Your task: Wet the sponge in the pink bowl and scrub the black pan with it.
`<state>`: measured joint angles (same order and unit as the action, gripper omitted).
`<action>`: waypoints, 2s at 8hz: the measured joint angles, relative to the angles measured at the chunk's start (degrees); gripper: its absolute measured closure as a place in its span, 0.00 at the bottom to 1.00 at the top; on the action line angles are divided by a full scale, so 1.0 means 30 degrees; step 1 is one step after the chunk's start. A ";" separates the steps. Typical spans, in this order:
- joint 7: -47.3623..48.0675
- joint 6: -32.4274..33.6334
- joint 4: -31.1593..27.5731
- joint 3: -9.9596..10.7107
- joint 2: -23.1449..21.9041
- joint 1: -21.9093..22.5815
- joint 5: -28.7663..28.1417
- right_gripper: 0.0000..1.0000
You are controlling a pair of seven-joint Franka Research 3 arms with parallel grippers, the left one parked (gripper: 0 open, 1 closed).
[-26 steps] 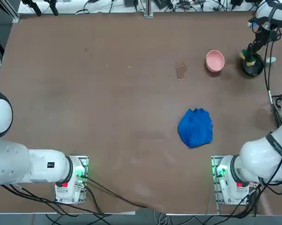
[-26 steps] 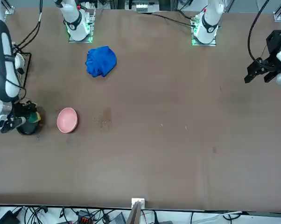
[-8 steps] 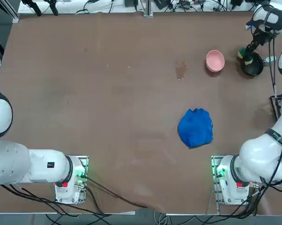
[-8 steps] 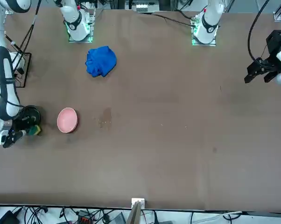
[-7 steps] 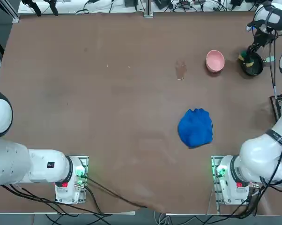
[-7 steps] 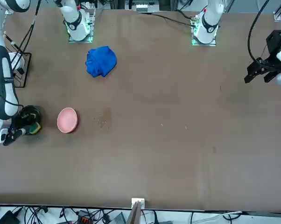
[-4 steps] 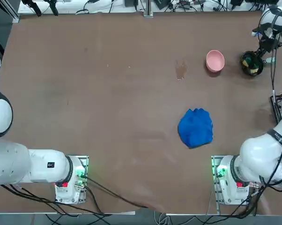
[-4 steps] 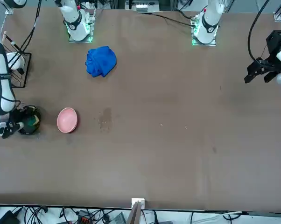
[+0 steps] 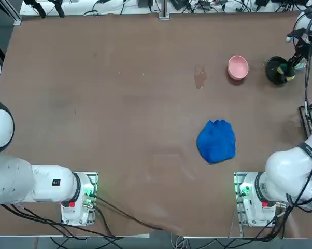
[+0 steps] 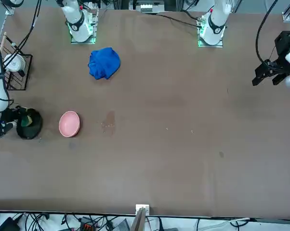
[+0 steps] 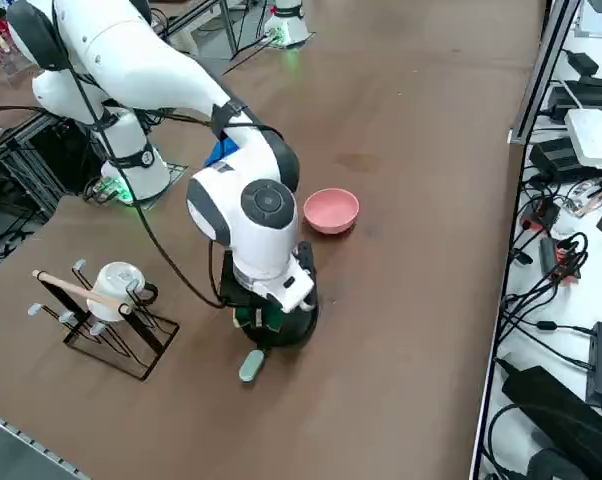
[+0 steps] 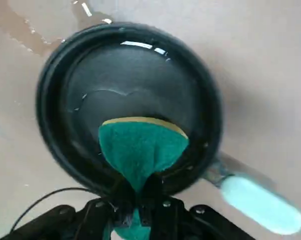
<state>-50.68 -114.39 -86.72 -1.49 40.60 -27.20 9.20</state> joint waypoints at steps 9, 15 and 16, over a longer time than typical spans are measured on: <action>0.2001 -0.0514 0.0121 -0.0709 0.0360 0.2126 -0.0118 0.92; 0.2044 0.3079 -0.0494 -0.0819 -0.0455 0.1792 -0.0324 0.92; 0.1853 0.3123 -0.0719 -0.0809 -0.0612 0.1440 -0.0316 0.92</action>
<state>-45.12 -105.02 -88.88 -3.92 38.76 -22.88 8.25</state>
